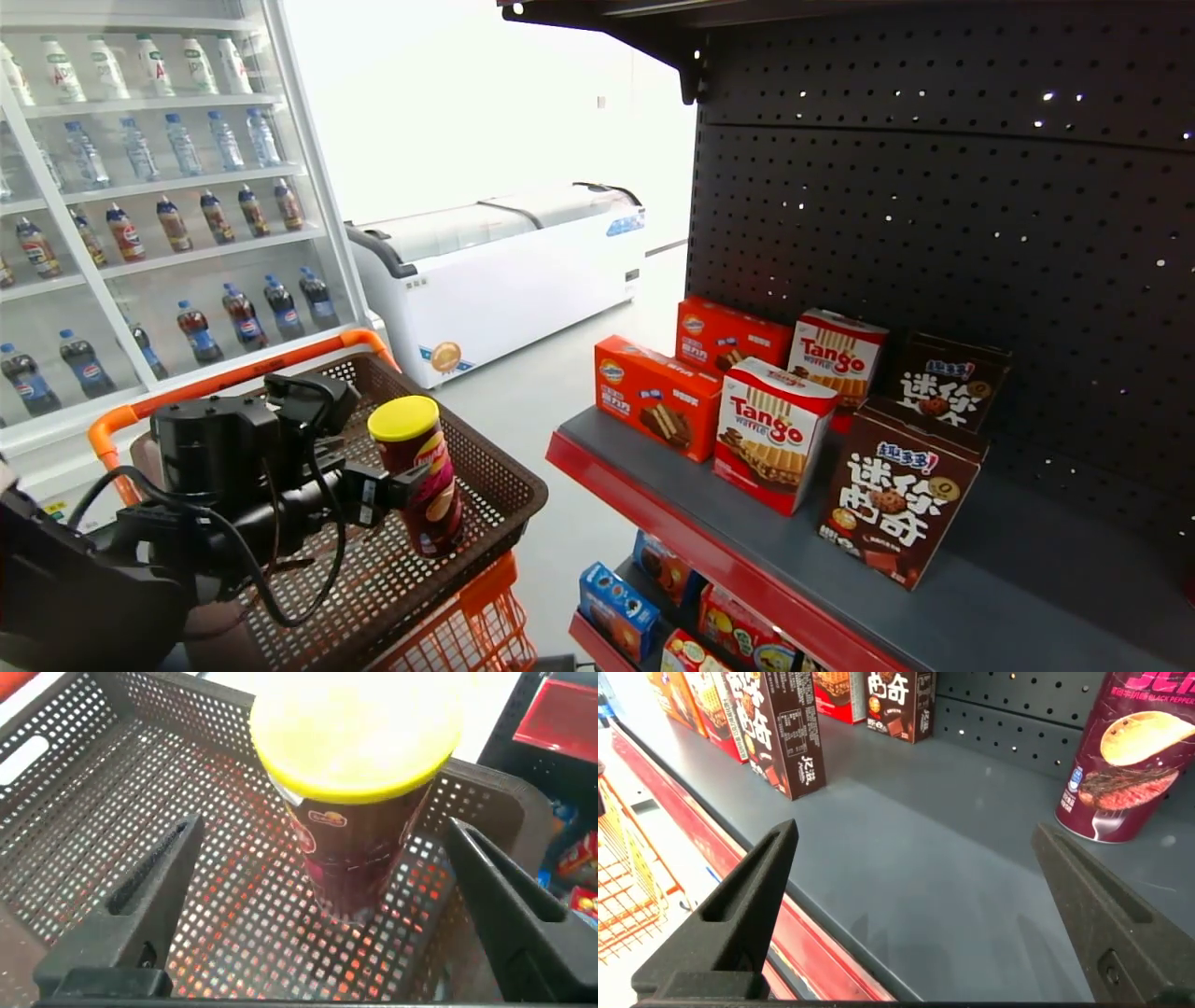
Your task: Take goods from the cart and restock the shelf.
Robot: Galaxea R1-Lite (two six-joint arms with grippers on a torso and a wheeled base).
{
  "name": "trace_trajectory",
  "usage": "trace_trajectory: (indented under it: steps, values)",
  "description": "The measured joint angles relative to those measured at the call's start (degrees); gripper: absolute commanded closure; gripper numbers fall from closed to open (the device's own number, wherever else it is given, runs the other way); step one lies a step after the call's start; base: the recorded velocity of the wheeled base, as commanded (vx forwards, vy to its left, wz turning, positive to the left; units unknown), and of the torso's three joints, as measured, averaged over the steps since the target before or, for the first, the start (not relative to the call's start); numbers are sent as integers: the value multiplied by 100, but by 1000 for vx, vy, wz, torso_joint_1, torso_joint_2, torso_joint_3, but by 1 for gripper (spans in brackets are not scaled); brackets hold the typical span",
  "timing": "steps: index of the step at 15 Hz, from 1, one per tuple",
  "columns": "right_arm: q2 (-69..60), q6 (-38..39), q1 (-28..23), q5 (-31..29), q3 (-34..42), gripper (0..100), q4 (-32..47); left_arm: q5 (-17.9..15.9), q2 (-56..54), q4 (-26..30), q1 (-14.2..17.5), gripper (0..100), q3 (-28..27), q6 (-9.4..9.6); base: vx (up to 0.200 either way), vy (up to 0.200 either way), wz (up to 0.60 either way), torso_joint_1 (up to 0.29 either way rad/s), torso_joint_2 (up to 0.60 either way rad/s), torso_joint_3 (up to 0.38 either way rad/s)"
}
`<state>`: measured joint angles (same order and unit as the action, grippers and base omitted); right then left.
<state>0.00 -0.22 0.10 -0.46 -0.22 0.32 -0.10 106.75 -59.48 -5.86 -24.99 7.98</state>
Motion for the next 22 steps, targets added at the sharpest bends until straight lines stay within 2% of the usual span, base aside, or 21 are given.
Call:
trace_trajectory:
  steps: [3,6,10,13,14,17,20,22]
  values:
    - [0,-2,-5,-2,0,0,1,10,689,-1122,-37,0,241,-22,0,0,0,0,0,0]
    - [0,-2,-5,0,0,0,1,10,1295,-1877,-59,0,239,-29,0,0,0,0,0,0]
    - [0,-2,-2,0,0,0,1,2,1852,-2462,-91,0,-63,-227,0,0,0,0,0,0]
    - [0,-2,0,0,0,0,1,0,2078,-2486,-96,0,-229,-240,0,0,0,0,0,0]
    - [0,-2,-2,-2,0,0,1,2,2133,-2484,-99,100,-257,-240,0,0,0,0,0,0]
    - [0,-2,-5,0,0,0,1,173,2205,-2400,-107,100,-323,-185,0,0,0,0,0,0]
    - [0,-2,0,0,0,0,0,204,2202,-2436,-184,100,-216,-82,0,0,0,0,0,0]
    - [0,0,0,0,0,0,0,190,2103,-2367,-249,100,-238,-101,0,0,0,0,0,0]
